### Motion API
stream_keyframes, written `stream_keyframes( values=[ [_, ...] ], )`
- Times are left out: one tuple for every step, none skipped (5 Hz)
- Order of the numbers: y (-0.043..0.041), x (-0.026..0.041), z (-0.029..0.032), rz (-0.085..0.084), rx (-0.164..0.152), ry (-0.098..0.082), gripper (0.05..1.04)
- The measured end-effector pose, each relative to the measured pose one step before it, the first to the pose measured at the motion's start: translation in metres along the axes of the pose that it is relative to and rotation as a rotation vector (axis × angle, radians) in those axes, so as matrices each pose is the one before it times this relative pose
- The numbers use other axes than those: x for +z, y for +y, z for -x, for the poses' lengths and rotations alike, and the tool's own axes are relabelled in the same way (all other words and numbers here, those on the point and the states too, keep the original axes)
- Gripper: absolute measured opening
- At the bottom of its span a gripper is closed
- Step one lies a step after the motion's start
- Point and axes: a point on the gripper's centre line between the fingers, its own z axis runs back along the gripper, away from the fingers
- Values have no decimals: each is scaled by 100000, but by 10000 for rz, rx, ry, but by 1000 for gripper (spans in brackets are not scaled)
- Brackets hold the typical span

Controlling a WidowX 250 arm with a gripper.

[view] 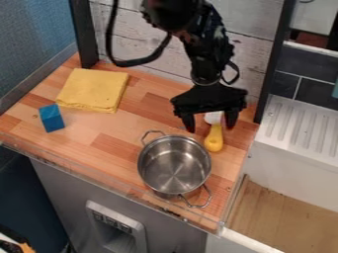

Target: Put the knife on left side of the pot

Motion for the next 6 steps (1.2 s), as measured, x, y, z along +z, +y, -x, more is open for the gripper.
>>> stream_keyframes(
  values=[
    [-61,-991,-146,-141,-51,73,1001],
    [63,-1083,165,-305,-386,-143,950],
    [289,-109,199,-67,-61,-129,667],
    [163,-40,-20,-52,-68,-99,381],
    [118,-10,-29,6,112,30,328],
    [158,124,-115,111,245,78,328]
  ],
)
